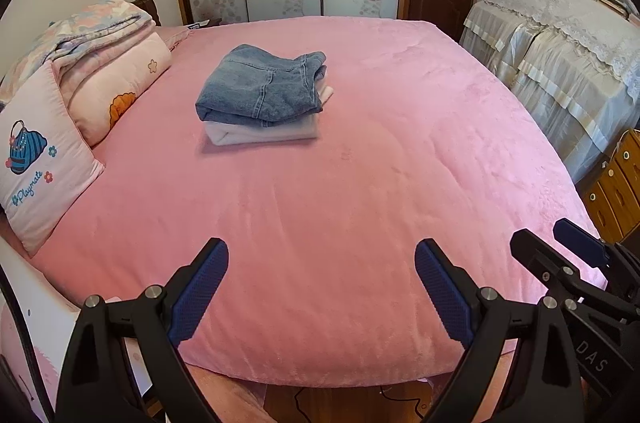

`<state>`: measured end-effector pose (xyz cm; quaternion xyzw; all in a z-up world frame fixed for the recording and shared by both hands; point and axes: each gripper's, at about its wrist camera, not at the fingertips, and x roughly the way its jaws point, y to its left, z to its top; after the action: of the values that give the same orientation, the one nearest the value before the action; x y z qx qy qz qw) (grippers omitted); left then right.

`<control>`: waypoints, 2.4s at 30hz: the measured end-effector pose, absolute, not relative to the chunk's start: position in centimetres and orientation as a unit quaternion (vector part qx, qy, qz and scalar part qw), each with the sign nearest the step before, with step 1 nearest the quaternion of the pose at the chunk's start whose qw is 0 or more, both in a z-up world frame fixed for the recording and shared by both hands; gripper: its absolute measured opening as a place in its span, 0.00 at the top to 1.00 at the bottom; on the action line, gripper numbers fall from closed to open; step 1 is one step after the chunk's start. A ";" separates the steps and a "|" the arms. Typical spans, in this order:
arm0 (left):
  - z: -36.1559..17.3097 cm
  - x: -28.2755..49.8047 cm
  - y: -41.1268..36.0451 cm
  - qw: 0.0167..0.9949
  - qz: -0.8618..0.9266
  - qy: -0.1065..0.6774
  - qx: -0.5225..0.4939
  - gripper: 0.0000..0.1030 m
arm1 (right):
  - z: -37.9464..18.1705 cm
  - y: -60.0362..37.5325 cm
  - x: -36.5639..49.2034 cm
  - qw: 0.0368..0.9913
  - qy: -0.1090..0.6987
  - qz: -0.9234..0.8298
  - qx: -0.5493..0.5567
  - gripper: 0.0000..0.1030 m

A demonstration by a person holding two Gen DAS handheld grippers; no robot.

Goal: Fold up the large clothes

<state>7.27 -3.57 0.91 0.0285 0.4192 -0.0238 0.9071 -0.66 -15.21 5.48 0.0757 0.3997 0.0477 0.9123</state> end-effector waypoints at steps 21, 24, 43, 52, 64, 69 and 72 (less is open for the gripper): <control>0.9 6.8 -4.2 0.906 -0.027 0.420 0.034 0.09 | 5.6 -14.9 -0.9 0.914 0.399 0.041 0.067 0.39; 1.0 6.8 -4.3 0.906 -0.028 0.420 0.037 0.09 | 5.6 -14.9 -0.9 0.914 0.398 0.040 0.067 0.39; 1.0 6.6 -4.4 0.906 -0.027 0.420 0.035 0.09 | 6.0 -14.5 -1.3 0.915 0.397 0.032 0.060 0.39; 1.0 6.4 -4.3 0.906 -0.027 0.421 0.034 0.09 | 5.9 -14.5 -1.5 0.915 0.399 0.030 0.058 0.39; 0.5 6.3 -3.9 0.902 -0.026 0.430 0.031 0.09 | 5.8 -14.6 -1.5 0.913 0.402 0.028 0.058 0.39; 0.4 6.2 -3.8 0.902 -0.026 0.430 0.031 0.09 | 5.6 -14.7 -1.8 0.913 0.403 0.025 0.058 0.39; 0.4 6.2 -3.9 0.902 -0.025 0.430 0.031 0.09 | 5.5 -14.8 -1.8 0.912 0.404 0.025 0.059 0.39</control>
<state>6.23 -3.87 0.44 0.0311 0.4302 -0.0255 0.9018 -1.80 -14.75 5.52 0.0585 0.4041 0.0251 0.9125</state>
